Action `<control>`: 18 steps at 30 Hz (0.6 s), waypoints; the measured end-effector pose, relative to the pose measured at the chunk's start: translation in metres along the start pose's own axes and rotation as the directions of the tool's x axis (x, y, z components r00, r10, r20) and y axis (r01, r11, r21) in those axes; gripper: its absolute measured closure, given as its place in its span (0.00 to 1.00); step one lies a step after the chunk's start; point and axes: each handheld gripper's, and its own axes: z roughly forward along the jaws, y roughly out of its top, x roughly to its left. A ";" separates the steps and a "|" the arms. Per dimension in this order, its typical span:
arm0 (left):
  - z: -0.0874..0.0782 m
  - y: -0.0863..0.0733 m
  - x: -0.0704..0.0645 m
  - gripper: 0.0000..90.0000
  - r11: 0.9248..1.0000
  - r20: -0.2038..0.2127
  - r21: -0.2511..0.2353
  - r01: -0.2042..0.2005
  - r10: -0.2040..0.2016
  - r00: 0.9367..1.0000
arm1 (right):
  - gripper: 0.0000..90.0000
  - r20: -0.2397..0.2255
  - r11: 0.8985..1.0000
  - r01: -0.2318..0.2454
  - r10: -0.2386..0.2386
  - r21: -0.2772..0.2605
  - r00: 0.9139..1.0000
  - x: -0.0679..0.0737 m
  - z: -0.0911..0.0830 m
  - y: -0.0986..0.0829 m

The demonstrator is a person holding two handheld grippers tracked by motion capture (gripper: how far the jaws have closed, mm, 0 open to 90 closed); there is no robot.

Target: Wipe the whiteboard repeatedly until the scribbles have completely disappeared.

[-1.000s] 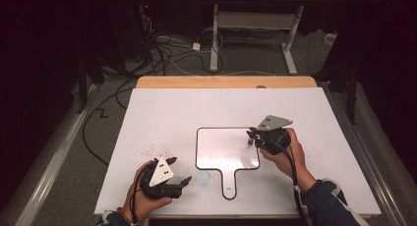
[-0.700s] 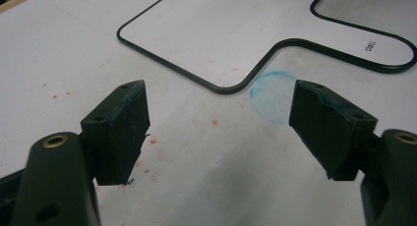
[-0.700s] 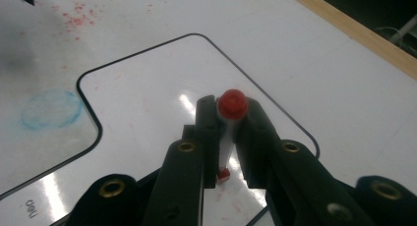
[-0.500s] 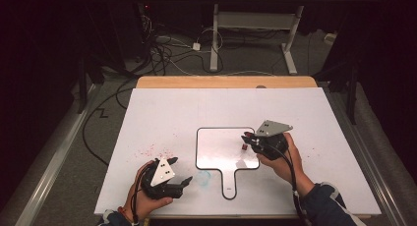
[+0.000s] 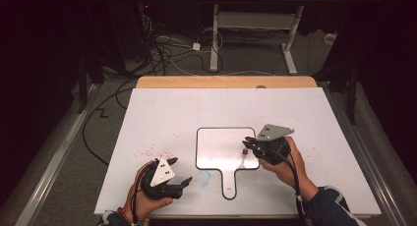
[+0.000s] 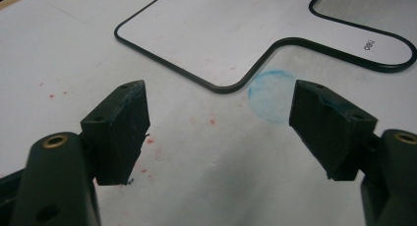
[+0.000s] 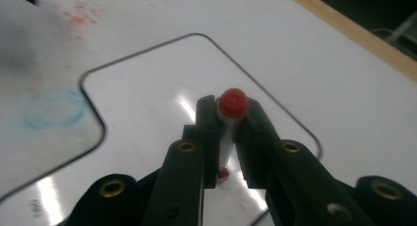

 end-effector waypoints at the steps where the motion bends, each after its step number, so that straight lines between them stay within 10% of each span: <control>1: 0.000 0.000 0.000 0.25 1.000 0.000 0.000 0.001 -0.001 1.000 | 0.91 0.015 1.000 -0.005 0.005 0.008 1.000 -0.002 -0.001 -0.001; 4: 0.001 0.000 0.001 0.25 1.000 0.002 0.002 0.007 -0.007 1.000 | 0.91 0.070 0.999 0.022 -0.025 0.033 0.997 -0.004 -0.004 -0.003; 11: 0.000 0.000 0.000 0.25 1.000 0.007 0.001 0.005 -0.005 1.000 | 0.91 -0.045 0.999 -0.040 0.041 0.027 0.998 -0.001 -0.014 -0.006; 18: 0.001 0.000 0.000 0.25 1.000 0.008 0.001 0.003 -0.003 1.000 | 0.91 0.052 0.999 0.004 -0.006 0.045 0.999 0.000 -0.014 -0.008</control>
